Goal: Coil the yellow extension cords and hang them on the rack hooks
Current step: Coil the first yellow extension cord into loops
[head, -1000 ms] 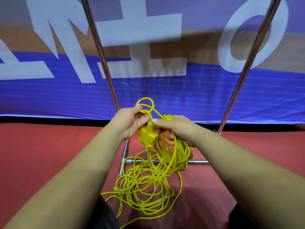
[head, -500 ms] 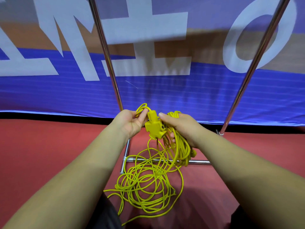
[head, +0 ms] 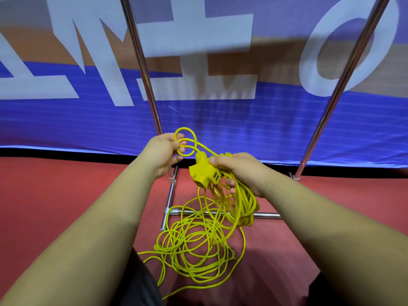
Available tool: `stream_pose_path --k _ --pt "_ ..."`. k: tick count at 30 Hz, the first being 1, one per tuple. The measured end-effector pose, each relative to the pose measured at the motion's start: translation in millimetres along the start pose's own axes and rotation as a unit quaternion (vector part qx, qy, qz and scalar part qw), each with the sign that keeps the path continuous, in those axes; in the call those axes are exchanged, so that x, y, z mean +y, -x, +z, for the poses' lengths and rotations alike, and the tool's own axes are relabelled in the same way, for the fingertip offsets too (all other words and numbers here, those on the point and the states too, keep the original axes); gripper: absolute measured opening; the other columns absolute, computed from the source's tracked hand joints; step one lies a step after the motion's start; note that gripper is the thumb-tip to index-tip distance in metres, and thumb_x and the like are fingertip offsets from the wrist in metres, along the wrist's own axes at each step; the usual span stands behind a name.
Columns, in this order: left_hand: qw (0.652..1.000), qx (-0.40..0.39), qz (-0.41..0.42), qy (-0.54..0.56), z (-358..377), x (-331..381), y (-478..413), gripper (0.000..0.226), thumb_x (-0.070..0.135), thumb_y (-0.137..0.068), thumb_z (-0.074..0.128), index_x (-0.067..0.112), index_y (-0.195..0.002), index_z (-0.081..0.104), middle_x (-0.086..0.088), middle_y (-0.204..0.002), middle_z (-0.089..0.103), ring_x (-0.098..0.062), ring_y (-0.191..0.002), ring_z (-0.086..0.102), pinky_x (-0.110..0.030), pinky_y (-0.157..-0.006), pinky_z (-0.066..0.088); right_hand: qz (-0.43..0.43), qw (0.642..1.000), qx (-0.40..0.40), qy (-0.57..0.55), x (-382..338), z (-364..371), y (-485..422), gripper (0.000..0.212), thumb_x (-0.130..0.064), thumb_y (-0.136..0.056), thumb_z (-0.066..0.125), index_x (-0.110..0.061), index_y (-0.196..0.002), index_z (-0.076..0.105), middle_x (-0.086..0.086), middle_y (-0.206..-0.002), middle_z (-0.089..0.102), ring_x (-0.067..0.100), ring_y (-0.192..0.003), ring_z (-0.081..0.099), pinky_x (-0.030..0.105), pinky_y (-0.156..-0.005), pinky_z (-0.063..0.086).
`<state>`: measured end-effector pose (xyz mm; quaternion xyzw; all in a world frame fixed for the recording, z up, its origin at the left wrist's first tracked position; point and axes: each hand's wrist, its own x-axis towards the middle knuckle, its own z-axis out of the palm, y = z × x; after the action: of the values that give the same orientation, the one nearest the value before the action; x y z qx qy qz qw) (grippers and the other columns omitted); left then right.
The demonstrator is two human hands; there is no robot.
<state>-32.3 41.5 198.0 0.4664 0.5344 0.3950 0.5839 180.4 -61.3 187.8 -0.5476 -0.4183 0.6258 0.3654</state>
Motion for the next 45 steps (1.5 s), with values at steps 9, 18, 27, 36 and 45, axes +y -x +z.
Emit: stream_pose_path --k 9,18,27,36,45 --pt "0.98 -0.147 -0.064 0.12 -2 11 8 0.039 0.027 -0.107 0.043 0.005 -0.131 0.064 -0.001 -0.118 0.075 -0.011 -0.057 0.047 -0.03 -0.062 0.045 0.014 0.999 -0.028 -0.026 -2 4 3 0.037 -0.045 -0.092 0.075 -0.009 -0.09 0.066 0.011 -0.051 0.04 0.023 -0.044 0.042 0.03 -0.053 0.043" --pt "0.966 -0.198 -0.154 0.068 -3 12 18 0.06 0.012 -0.082 0.043 0.016 -0.138 0.065 -0.012 -0.111 0.071 -0.029 -0.085 0.065 -0.047 -0.093 0.055 0.022 0.997 0.024 -0.075 -8 0 3 0.037 -0.049 -0.095 0.07 -0.012 -0.096 0.065 0.008 -0.051 0.04 0.023 -0.043 0.04 0.027 -0.048 0.045" --pt "0.947 -0.265 -0.179 0.022 -11 11 25 0.051 0.004 -0.103 0.053 0.033 -0.145 0.054 -0.017 -0.138 0.066 -0.032 -0.096 0.076 -0.048 -0.084 0.064 0.001 0.998 0.05 -0.039 -5 3 1 0.039 -0.049 -0.094 0.074 -0.011 -0.091 0.066 0.009 -0.05 0.045 0.024 -0.041 0.046 0.028 -0.048 0.045" --pt "0.945 -0.291 -0.127 -0.077 10 0 37 0.051 0.023 -0.089 0.073 0.016 -0.139 0.061 -0.012 -0.125 0.072 -0.022 -0.111 0.072 -0.042 -0.091 0.062 -0.047 0.997 0.059 0.029 2 1 -8 0.049 -0.056 -0.09 0.076 -0.013 -0.072 0.063 0.013 -0.054 0.049 0.027 -0.047 0.052 0.033 -0.052 0.049" --pt "0.971 -0.215 -0.063 -0.089 20 5 33 0.023 0.003 -0.092 0.072 0.0 -0.115 0.067 -0.016 -0.097 0.076 -0.026 -0.084 0.076 -0.043 -0.071 0.066 -0.016 0.996 0.082 0.013 -3 -9 -6 0.04 -0.048 -0.088 0.083 -0.012 -0.084 0.066 0.009 -0.056 0.049 0.021 -0.042 0.047 0.027 -0.045 0.046"
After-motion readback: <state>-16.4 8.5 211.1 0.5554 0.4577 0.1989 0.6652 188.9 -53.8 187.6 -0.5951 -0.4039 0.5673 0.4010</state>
